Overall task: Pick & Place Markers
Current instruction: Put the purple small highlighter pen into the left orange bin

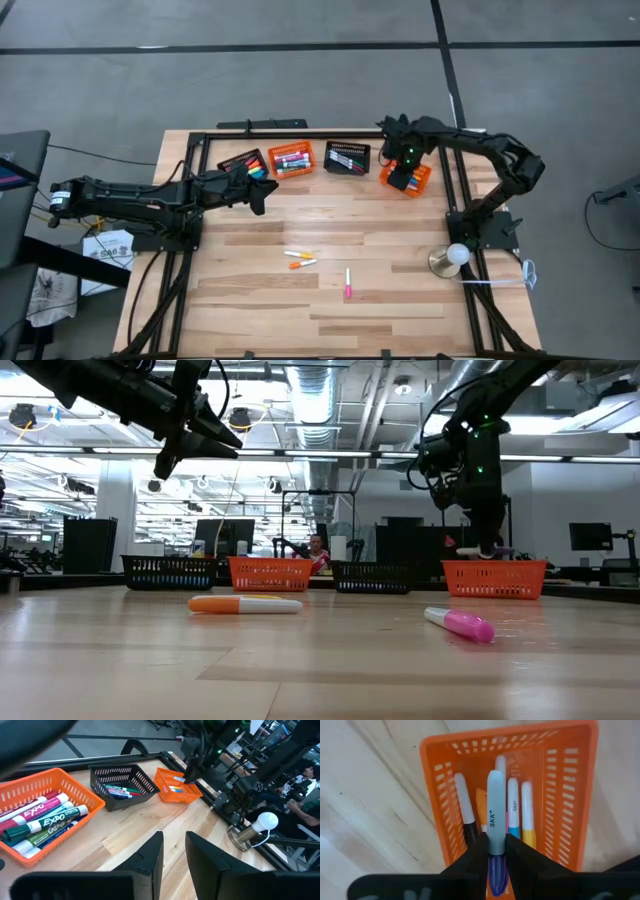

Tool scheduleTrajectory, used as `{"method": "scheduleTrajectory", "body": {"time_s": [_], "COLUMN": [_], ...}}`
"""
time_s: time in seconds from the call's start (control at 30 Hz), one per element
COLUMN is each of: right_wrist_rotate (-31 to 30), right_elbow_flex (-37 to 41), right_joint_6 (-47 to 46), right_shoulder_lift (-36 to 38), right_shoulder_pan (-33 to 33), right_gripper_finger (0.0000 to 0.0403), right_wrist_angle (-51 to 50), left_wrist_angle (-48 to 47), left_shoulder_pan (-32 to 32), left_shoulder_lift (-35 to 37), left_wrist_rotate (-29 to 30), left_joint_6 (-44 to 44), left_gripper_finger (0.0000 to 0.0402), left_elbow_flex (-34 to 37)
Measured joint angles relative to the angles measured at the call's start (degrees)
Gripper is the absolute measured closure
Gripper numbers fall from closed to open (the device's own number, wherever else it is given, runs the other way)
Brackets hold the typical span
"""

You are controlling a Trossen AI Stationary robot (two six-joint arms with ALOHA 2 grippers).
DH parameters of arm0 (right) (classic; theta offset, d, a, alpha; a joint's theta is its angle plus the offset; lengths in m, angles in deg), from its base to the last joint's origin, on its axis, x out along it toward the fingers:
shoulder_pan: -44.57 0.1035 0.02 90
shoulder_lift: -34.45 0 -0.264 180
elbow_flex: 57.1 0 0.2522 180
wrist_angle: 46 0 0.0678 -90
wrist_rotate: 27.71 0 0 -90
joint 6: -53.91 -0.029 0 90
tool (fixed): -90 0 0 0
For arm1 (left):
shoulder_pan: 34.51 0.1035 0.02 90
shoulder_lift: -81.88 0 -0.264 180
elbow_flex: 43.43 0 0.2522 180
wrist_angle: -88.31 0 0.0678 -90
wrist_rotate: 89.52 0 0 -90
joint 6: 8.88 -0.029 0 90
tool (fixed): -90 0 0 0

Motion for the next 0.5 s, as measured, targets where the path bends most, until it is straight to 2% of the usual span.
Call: {"method": "scheduleTrajectory", "body": {"time_s": [0.5], "right_wrist_rotate": [-1.39], "right_elbow_flex": [1.47], "right_joint_6": [-1.71], "right_shoulder_lift": [0.00], "right_shoulder_pan": [-0.07], "right_gripper_finger": [0.0351], "right_wrist_angle": [2.82], "left_wrist_angle": [0.01], "left_shoulder_pan": [0.02], "left_shoulder_lift": [0.00], "left_wrist_rotate": [-0.01], "left_joint_6": [0.00], "left_gripper_finger": [0.0321], "left_elbow_flex": [0.00]}}
